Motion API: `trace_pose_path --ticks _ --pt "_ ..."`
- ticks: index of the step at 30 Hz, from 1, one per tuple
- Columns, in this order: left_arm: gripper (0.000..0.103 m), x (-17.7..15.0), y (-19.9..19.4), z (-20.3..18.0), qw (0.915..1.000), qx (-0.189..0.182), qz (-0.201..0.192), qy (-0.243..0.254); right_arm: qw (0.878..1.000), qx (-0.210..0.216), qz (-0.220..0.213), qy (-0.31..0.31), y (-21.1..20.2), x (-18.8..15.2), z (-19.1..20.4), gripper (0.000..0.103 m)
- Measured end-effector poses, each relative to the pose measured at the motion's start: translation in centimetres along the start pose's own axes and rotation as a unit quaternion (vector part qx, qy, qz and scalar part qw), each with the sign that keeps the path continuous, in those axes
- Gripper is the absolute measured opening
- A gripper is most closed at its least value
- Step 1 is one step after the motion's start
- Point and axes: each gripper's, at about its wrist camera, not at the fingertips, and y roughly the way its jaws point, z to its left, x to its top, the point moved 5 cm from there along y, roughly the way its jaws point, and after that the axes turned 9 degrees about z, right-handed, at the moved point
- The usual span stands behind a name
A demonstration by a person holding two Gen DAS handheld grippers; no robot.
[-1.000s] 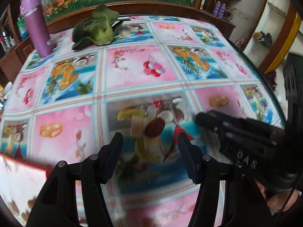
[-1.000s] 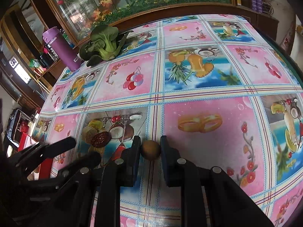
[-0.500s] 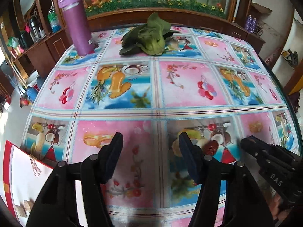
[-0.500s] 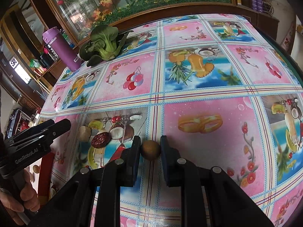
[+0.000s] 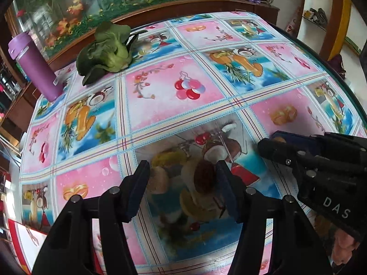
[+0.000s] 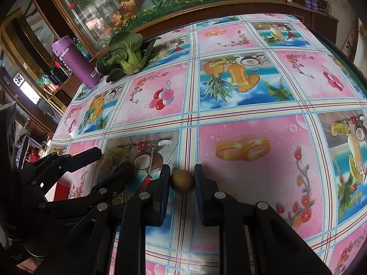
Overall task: Organize fruits
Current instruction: 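Grasp another brown round fruit with the left gripper while the right holds its fruit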
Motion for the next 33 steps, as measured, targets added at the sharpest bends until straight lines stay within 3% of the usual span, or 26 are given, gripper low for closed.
trace_pose_path --ticks 6,8,12,17,20,21,33 --pt "0.061 -0.4 -0.1 -1.3 0.9989 0.008 -0.012 0.045 1.000 -0.001 -0.001 -0.001 0.0 0.0 0.0 0.020" --pt "0.060 -0.4 -0.1 -1.2 0.9991 0.002 -0.012 0.041 1.000 0.000 -0.001 -0.001 0.0 0.0 0.1 0.020" --pt "0.048 -0.4 -0.2 -0.9 0.9994 0.007 -0.016 0.031 1.000 -0.001 -0.001 -0.001 0.0 0.0 0.2 0.020" --pt "0.045 -0.3 -0.2 -1.1 0.9995 0.013 -0.018 0.021 1.000 -0.002 0.001 -0.002 0.0 -0.1 0.1 0.019" --pt "0.028 -0.3 -0.8 -1.3 0.9995 0.006 -0.025 0.020 1.000 0.005 0.006 0.004 -0.1 -0.2 -0.1 0.019" --pt "0.016 -0.3 -1.0 -1.4 0.9996 0.003 -0.023 0.017 1.000 0.006 0.007 0.005 -0.1 -0.2 -0.1 0.019" --pt "0.016 -2.5 -1.2 -0.4 0.9989 -0.037 -0.003 -0.030 1.000 0.018 0.016 0.016 -0.3 -0.6 -0.4 0.019"
